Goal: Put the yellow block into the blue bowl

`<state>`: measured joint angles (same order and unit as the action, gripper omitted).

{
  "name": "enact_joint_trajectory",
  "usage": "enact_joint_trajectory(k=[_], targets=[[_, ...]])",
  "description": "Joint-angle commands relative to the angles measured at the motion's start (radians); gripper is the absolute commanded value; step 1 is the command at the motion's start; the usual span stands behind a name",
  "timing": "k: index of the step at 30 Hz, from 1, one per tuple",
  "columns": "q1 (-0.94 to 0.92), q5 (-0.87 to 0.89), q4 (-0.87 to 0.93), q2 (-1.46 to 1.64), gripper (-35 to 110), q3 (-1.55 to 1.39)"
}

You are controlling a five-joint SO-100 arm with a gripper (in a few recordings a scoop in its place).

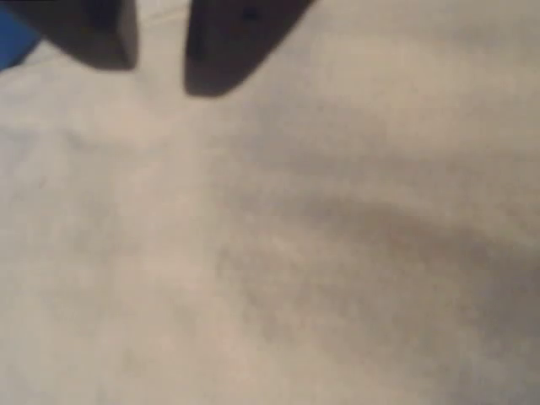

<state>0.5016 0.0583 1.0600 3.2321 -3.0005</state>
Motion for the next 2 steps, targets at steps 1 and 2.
enact_joint_trajectory(k=[1, 2], targets=[[0.008, 0.014, -0.003, 0.106, 0, -0.094], [0.008, 0.014, -0.003, 0.106, 0, -0.094]])
